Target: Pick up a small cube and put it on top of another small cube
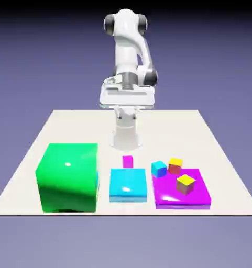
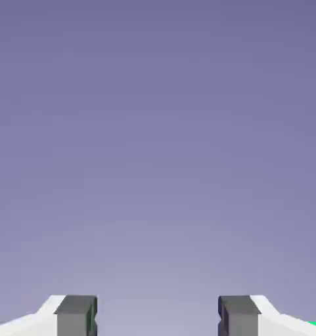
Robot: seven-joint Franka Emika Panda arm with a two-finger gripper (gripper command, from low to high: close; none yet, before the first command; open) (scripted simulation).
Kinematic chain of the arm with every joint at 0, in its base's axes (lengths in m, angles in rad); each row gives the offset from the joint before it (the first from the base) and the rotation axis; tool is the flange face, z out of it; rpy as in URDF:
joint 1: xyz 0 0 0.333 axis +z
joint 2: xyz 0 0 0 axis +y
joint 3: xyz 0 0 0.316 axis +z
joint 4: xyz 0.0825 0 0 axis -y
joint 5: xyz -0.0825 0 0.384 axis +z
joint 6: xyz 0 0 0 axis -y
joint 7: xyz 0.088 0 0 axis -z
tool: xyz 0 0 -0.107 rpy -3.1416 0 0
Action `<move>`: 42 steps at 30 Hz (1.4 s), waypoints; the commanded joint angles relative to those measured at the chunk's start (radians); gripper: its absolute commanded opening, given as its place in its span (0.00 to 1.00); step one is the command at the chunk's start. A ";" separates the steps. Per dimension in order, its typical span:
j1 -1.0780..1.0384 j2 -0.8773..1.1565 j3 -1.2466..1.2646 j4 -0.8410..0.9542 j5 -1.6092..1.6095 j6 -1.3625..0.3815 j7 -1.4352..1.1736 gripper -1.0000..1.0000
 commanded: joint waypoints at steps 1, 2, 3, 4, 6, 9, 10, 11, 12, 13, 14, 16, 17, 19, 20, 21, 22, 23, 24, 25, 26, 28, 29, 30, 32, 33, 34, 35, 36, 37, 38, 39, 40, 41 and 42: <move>0.028 0.033 0.005 0.000 -0.036 -0.044 -0.001 0.50; 0.055 0.067 0.009 -0.001 -0.071 -0.087 -0.001 0.50; 0.083 0.100 0.014 -0.001 -0.107 -0.131 -0.002 0.50; 0.110 0.133 0.019 -0.001 -0.143 -0.174 -0.002 0.50; 0.165 0.200 0.028 -0.002 -0.214 -0.261 -0.003 0.50; 0.248 0.299 0.043 -0.003 -0.322 -0.391 -0.005 0.50; 0.275 0.333 0.047 -0.003 -0.357 -0.435 -0.006 0.50; 0.303 0.366 0.052 -0.004 -0.393 -0.478 -0.006 0.50; 0.331 0.399 0.057 -0.004 -0.429 -0.522 -0.007 0.50; 0.358 0.432 0.061 -0.004 -0.464 -0.565 -0.007 0.50; 0.386 0.466 0.066 -0.004 -0.500 -0.609 -0.008 0.50; 0.441 0.532 0.076 -0.005 -0.572 -0.696 -0.009 0.50; 0.468 0.565 0.080 -0.005 -0.607 -0.739 -0.009 0.50; 0.523 0.632 0.090 -0.006 -0.679 -0.826 -0.011 0.50; 0.551 0.665 0.095 -0.006 -0.714 -0.870 -0.011 0.50; 0.578 0.698 0.099 -0.007 -0.750 -0.913 -0.012 0.50; 0.606 0.732 0.104 -0.007 -0.786 -0.957 -0.012 0.50; 0.633 0.765 0.109 -0.007 -0.821 -1.000 -0.013 0.50; 0.633 0.765 0.109 -0.007 -0.821 -1.000 -0.013 0.50; 0.597 0.778 0.133 -0.006 -0.840 -1.008 -0.001 0.50; 0.561 0.791 0.157 -0.004 -0.859 -1.016 0.010 0.50; 0.488 0.818 0.204 -0.001 -0.897 -1.033 0.033 0.50; 0.452 0.831 0.228 0.000 -0.916 -1.041 0.044 0.50; 0.416 0.845 0.252 0.002 -0.935 -1.049 0.055 0.50; 0.344 0.872 0.300 0.005 -0.973 -1.065 0.078 0.50; 0.307 0.885 0.324 0.006 -0.992 -1.073 0.089 0.50; 0.271 0.898 0.348 0.008 -1.011 -1.081 0.101 0.50; 0.235 0.912 0.372 0.009 -1.030 -1.089 0.112 0.50; 0.199 0.925 0.396 0.011 -1.048 -1.098 0.123 0.50; 0.163 0.938 0.420 0.012 -1.067 -1.106 0.135 0.50; 0.126 0.952 0.444 0.014 -1.086 -1.114 0.146 0.50; 0.090 0.965 0.467 0.015 -1.105 -1.122 0.157 0.50; 0.054 0.978 0.491 0.016 -1.124 -1.130 0.169 0.50; 0.018 0.992 0.515 0.018 -1.143 -1.138 0.180 0.50; -0.019 1.005 0.539 0.019 -1.162 -1.146 0.191 0.50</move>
